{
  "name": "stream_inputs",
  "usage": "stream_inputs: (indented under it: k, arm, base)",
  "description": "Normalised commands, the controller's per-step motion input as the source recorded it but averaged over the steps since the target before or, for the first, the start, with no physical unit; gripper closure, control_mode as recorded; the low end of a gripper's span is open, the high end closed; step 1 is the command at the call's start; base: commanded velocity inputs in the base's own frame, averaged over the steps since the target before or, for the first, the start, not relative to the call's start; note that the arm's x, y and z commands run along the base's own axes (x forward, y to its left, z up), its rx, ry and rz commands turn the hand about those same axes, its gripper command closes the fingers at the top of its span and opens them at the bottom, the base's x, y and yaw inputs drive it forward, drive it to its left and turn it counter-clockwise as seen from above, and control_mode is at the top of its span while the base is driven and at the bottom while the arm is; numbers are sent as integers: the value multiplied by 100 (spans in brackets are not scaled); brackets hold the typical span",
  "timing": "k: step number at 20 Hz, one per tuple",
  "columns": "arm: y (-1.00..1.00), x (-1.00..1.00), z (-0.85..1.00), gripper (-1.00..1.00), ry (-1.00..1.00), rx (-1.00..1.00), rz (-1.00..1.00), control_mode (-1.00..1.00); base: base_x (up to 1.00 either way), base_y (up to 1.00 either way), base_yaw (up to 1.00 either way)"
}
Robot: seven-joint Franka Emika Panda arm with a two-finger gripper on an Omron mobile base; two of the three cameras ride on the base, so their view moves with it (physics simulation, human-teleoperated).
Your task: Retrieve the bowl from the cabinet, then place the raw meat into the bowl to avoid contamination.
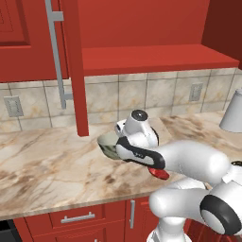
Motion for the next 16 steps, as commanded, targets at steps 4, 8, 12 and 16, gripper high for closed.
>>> stream_inputs:
  k: [4,8,12,16]
  arm:
    - [2,8,-51,100,-4,0,6,-100]
    - [0,1,-53,100,-6,0,7,-100]
    - [0,3,-52,100,-3,0,6,-100]
    - [0,1,-64,100,-7,-1,6,-100]
  base:
    - [0,0,0]
    - [0,0,0]
    - [0,0,0]
    - [0,0,0]
